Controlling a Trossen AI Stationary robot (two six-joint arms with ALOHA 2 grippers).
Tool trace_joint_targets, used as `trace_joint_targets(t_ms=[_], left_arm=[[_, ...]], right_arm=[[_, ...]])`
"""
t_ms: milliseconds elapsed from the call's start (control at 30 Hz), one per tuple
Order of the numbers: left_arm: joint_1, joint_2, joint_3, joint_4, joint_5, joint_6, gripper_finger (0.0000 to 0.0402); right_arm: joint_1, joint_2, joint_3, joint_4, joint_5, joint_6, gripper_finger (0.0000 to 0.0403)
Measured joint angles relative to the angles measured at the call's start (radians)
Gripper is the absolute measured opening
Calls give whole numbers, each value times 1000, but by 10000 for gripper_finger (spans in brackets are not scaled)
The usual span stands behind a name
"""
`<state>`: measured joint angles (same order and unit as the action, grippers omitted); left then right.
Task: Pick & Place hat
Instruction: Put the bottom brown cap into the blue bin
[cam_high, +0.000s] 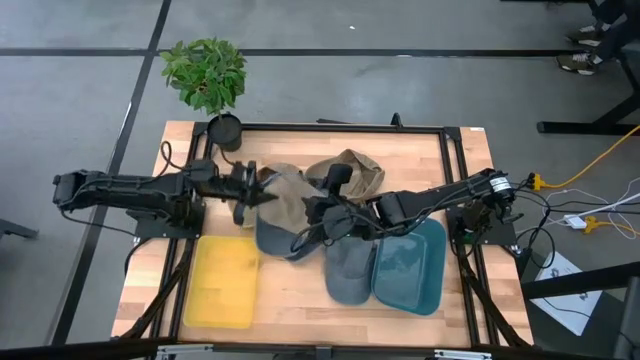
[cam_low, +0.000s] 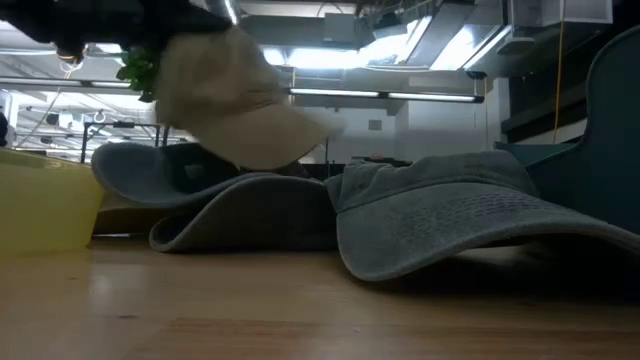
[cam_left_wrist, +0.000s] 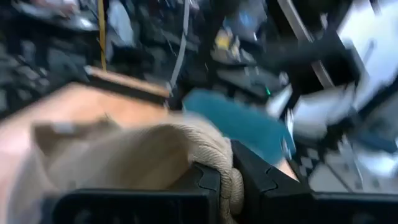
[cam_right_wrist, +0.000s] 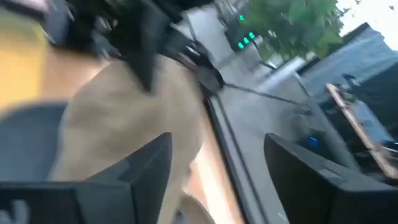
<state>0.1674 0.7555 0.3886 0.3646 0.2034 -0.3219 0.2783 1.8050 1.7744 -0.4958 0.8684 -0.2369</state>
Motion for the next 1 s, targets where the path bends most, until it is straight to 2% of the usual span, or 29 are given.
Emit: trace_joint_targets(t_ms=[100,233,333,700,833,1000], left_arm=[[40,0,47,13,8,-41,18],[54,27,107,17,100,-84,15],[39,60,134,36,137,-108,16],[-11,135,174,126,137,-103,16],[-6,127,174,122,137,-93,17],[-6,103,174,108,137,-75,17]], right_arm=[[0,0,0,88,-90,28,271],[-5,10,0,142,-167,61,274],[-18,23,0,144,-173,74,274],[-60,68,0,166,-189,98,269],[-63,73,0,157,-181,93,222],[-58,72,0,146,-181,100,107]])
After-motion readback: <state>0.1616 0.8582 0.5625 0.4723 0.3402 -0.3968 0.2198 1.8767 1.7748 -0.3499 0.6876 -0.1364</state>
